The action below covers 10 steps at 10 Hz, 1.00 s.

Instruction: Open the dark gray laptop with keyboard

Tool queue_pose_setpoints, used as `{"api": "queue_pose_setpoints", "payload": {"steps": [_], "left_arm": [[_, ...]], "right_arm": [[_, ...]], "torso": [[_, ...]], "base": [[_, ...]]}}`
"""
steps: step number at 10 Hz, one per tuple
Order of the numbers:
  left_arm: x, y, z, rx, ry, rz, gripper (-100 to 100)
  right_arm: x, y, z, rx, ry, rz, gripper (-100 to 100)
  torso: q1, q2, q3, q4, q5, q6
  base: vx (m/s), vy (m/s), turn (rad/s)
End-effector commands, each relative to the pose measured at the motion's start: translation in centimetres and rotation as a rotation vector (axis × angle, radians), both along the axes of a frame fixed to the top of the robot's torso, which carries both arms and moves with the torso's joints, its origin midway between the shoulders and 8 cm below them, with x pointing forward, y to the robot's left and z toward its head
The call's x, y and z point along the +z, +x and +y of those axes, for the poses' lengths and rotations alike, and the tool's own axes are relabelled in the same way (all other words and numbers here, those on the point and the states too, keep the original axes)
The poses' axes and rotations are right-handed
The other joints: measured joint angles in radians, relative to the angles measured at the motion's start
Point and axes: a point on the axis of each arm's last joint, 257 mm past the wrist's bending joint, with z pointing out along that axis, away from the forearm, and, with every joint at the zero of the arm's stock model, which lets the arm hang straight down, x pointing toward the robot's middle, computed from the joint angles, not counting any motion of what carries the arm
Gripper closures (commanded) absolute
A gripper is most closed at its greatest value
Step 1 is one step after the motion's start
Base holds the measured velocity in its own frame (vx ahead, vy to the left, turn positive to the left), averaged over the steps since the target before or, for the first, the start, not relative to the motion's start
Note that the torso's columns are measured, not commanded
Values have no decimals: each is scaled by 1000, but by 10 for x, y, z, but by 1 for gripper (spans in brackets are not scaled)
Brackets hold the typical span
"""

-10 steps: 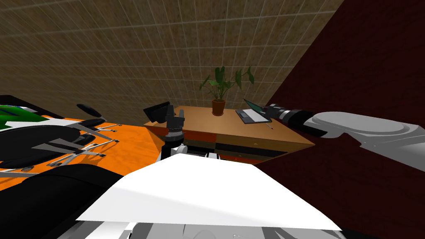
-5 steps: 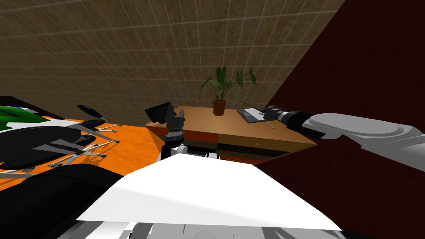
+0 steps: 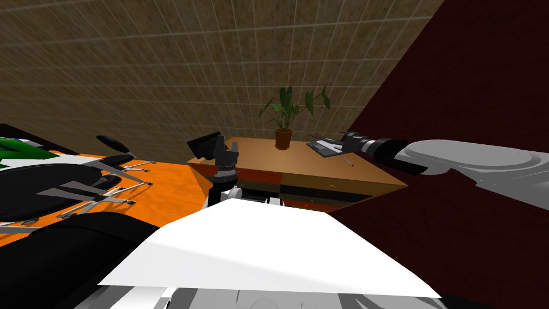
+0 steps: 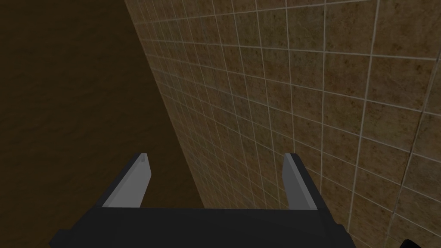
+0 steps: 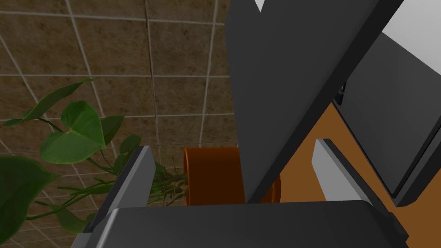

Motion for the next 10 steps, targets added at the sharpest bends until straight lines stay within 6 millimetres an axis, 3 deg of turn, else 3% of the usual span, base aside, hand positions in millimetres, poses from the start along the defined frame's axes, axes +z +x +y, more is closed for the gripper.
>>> {"api": "queue_pose_setpoints", "payload": {"steps": [1,3,4,5,10], "left_arm": [[0,0,0,0,0,0,0],[0,0,0,0,0,0,0],[0,0,0,0,0,0,0],[0,0,0,0,0,0,0],[0,0,0,0,0,0,0]], "right_arm": [[16,-2,6,13,2,3,-100],[33,-2,11,23,2,4,-100],[26,-2,10,19,0,7,-100],[27,-2,11,20,2,7,0],[26,-2,11,20,2,8,0]], "torso": [[-1,-1,0,0,-1,0],[-1,0,0,0,0,0],[0,0,0,1,1,0],[0,0,0,0,0,0],[-1,-1,-1,-1,-1,0]], "base": [[-5,8,-22],[-6,8,-24],[0,0,0],[0,0,0],[0,0,0]]}}
